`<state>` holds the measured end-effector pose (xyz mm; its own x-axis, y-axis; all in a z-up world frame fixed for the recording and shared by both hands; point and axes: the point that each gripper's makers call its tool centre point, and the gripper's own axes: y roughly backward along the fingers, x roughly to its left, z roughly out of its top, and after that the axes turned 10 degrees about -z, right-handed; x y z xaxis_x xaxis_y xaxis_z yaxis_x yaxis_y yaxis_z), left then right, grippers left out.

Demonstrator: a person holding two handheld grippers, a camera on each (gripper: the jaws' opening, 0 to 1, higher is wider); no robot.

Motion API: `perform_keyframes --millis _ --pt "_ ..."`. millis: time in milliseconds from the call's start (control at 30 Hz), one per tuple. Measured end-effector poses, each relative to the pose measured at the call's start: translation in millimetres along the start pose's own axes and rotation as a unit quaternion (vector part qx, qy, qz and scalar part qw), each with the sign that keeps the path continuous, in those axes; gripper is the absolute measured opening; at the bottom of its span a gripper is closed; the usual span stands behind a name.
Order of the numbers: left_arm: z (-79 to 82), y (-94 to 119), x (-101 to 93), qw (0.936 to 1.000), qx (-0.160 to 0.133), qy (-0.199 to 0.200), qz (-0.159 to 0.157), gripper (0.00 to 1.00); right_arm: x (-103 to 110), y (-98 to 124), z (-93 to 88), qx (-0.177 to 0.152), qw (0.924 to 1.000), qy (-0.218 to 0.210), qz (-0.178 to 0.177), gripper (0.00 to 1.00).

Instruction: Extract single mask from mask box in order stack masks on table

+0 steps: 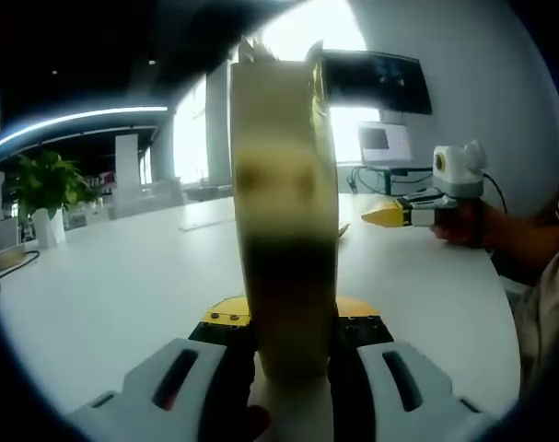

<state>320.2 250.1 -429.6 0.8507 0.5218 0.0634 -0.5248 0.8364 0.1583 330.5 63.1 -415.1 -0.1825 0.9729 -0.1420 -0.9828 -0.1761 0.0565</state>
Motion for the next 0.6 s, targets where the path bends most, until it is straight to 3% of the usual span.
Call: perform_keyframes --millis 300,600 --pt "-0.9 -0.6 -0.1 1.0 0.002 -0.002 0.002 0.21 -0.3 1.1 2.8 -0.01 0.9999 0.004 -0.002 0.0" --pt "-0.9 -1.0 -0.5 1.0 0.002 -0.002 0.001 0.21 0.8 -1.2 -2.4 0.002 0.9999 0.011 0.0 0.0"
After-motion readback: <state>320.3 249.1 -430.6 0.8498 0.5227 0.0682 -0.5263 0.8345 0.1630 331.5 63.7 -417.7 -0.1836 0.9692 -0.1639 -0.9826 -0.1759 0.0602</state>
